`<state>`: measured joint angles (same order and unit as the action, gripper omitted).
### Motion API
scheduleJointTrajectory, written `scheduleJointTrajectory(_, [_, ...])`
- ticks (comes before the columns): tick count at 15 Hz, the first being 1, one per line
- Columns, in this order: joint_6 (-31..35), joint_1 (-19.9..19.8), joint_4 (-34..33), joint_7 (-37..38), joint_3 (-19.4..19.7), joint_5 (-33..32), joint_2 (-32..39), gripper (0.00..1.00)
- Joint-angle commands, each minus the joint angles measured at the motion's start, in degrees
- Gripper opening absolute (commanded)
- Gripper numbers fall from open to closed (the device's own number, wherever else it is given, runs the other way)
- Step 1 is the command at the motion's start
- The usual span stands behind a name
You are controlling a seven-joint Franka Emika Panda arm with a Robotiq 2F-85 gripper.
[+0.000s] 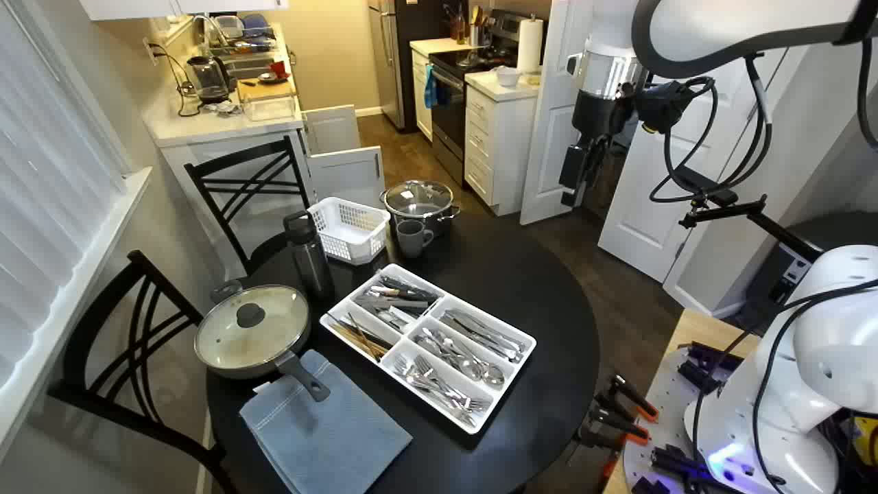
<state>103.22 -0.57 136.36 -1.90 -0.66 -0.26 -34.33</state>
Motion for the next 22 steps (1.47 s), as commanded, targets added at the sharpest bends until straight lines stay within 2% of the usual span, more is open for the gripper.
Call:
scheduleJointTrajectory(1, [-0.2, 0.4, -0.2, 0.2, 0.3, -0.2, 0.0, 1.00])
scheduleJointTrajectory(8, [1.4, -0.2, 0.4, 0.9, 0.1, -1.1, 0.4, 1.00])
scheduleJointTrajectory(9, [3.6, 0.2, 0.8, 0.3, 0.5, -0.2, 1.0, 1.00])
scheduleJointTrajectory(10, [9.2, 0.6, 1.7, 0.0, 1.1, 1.3, 2.7, 1.00])
scheduleJointTrajectory(13, [23.5, -0.5, 3.2, 1.8, 0.8, 0.0, 7.7, 1.00])
scheduleJointTrajectory(16, [37.6, -0.2, 6.1, 0.8, 1.6, 1.0, 15.7, 1.00])
scheduleJointTrajectory(19, [40.9, 3.4, 6.2, -5.3, 3.6, 7.7, 22.8, 1.00])
scheduleJointTrajectory(22, [40.7, 4.1, 4.9, -3.3, 1.0, 8.2, 29.9, 1.00])
